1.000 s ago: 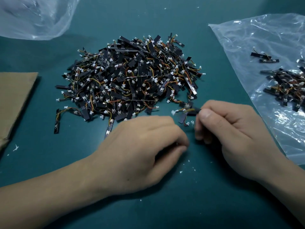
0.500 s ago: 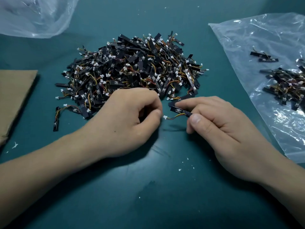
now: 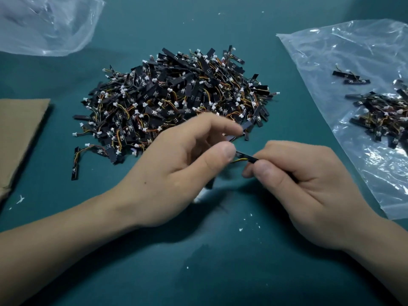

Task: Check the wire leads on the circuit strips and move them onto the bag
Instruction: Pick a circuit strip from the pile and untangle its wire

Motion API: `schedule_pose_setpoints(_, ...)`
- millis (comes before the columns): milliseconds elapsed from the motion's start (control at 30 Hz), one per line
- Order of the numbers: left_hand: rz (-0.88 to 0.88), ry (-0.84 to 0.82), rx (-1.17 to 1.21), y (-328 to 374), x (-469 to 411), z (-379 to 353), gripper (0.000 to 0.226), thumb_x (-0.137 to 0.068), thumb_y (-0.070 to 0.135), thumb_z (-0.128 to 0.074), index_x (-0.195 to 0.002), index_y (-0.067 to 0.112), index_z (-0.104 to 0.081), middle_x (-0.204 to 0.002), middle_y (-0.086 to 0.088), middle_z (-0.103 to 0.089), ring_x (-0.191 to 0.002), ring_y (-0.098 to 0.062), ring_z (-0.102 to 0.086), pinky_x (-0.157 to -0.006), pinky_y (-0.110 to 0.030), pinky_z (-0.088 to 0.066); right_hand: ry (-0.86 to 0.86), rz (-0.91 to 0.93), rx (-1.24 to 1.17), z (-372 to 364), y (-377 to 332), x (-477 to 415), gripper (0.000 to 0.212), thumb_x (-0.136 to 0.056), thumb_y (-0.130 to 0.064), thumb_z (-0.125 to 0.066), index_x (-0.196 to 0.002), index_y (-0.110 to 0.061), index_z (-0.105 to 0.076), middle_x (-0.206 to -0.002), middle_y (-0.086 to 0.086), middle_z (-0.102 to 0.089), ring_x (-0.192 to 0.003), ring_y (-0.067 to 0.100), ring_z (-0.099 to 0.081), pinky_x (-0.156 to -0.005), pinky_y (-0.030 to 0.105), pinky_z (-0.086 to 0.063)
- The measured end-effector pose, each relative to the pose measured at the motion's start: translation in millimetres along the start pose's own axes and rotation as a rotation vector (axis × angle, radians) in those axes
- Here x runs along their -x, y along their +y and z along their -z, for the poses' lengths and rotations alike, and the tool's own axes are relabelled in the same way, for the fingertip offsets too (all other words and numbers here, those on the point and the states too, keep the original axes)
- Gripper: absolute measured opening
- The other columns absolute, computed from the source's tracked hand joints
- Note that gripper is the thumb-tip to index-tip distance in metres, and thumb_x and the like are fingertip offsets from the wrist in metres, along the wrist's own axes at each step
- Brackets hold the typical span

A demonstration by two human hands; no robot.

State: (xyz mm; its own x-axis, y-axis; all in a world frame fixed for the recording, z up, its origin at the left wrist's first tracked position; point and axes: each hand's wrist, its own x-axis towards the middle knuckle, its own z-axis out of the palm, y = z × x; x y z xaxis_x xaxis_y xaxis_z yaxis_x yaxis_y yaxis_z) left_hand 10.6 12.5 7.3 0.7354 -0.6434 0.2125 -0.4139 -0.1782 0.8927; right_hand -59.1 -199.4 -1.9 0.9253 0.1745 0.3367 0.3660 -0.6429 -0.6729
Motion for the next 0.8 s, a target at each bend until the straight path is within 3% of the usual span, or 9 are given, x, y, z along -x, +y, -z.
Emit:
schedule_pose_setpoints(67, -0.032, 0.000, -0.084, -0.1, 1.0, -1.7, 0.021, -0.100, 0.034, -0.049, -0.093, 0.026, -0.068, -0.069, 0.006, -0.061, -0.059, -0.015, -0.057, -0.055, -0.024, -0.045, -0.018, 0.010, 0.012, -2.5, 0.3, 0.9, 0.034, -0.104, -0.028, -0.048, -0.087, -0.009, -0.070, -0.074, -0.005, -0.059, -0.070, 0.014, -0.057, -0.066, 0.031, -0.045)
schedule_pose_setpoints(133, -0.040, 0.014, -0.120, -2.0, 3.0, -3.4, 0.024, -0.100, 0.035, -0.051, -0.084, 0.029, -0.067, -0.065, 0.004, -0.060, -0.055, -0.014, -0.054, -0.051, -0.024, -0.043, -0.013, -0.008, -0.009, -2.2, 0.1, 1.4, 0.033, -0.105, -0.029, -0.048, -0.088, -0.011, -0.071, -0.074, -0.005, -0.062, -0.070, 0.015, -0.059, -0.065, 0.032, -0.046)
schedule_pose_setpoints(300, 0.012, -0.036, -0.053, -5.0, 3.9, -5.7, 0.009, -0.095, 0.034, -0.066, -0.087, 0.031, -0.070, -0.068, 0.012, -0.065, -0.055, -0.009, -0.057, -0.051, -0.023, -0.045, 0.029, -0.047, -0.049, -4.5, -5.6, 0.5, 0.030, -0.104, -0.032, -0.049, -0.083, -0.020, -0.067, -0.069, -0.011, -0.053, -0.065, 0.008, -0.055, -0.060, 0.015, -0.036)
schedule_pose_setpoints(433, 0.065, -0.050, 0.084, -2.7, 3.3, -4.0, 0.010, -0.092, 0.033, -0.072, -0.083, 0.032, -0.076, -0.070, 0.004, -0.072, -0.061, -0.027, -0.065, -0.050, -0.039, -0.052, 0.026, -0.056, -0.063, -9.8, -13.8, 0.9, 0.031, -0.104, -0.032, -0.048, -0.078, -0.022, -0.062, -0.066, -0.010, -0.050, -0.060, 0.007, -0.050, -0.057, 0.014, -0.033)
schedule_pose_setpoints(500, 0.050, -0.079, 0.071, -1.8, 3.9, -4.0, 0.018, -0.096, 0.036, -0.061, -0.091, 0.026, -0.075, -0.074, -0.003, -0.071, -0.064, -0.033, -0.063, -0.055, -0.045, -0.052, 0.017, -0.047, -0.084, -8.0, -15.4, 0.0, 0.029, -0.104, -0.030, -0.048, -0.077, -0.030, -0.059, -0.065, -0.015, -0.051, -0.060, 0.003, -0.051, -0.058, 0.012, -0.033)
schedule_pose_setpoints(600, 0.011, -0.066, 0.074, 0.9, 5.8, -3.1, 0.023, -0.099, 0.032, -0.050, -0.106, 0.020, -0.068, -0.079, 0.002, -0.067, -0.062, -0.022, -0.058, -0.058, -0.034, -0.051, -0.029, -0.011, -0.071, -3.4, -13.2, -0.5, 0.031, -0.103, -0.028, -0.047, -0.074, -0.026, -0.060, -0.063, -0.016, -0.050, -0.060, 0.004, -0.050, -0.059, 0.012, -0.033)
schedule_pose_setpoints(667, -0.008, -0.055, 0.012, 1.4, 5.8, -2.7, 0.018, -0.098, 0.031, -0.052, -0.099, 0.020, -0.067, -0.074, 0.005, -0.063, -0.061, -0.018, -0.056, -0.056, -0.026, -0.047, -0.055, 0.017, 0.009, -1.7, -11.4, -0.2, 0.038, -0.102, -0.029, -0.047, -0.071, -0.013, -0.062, -0.063, -0.007, -0.050, -0.060, 0.010, -0.049, -0.059, 0.019, -0.037)
schedule_pose_setpoints(800, -0.021, -0.039, -0.027, 0.1, 5.4, -3.0, 0.013, -0.097, 0.030, -0.056, -0.099, 0.021, -0.065, -0.068, -0.003, -0.059, -0.057, -0.022, -0.053, -0.052, -0.028, -0.043, -0.044, -0.003, 0.000, -1.1, -9.6, 1.1, 0.037, -0.103, -0.029, -0.047, -0.075, -0.012, -0.064, -0.063, -0.006, -0.049, -0.060, 0.009, -0.049, -0.059, 0.014, -0.035)
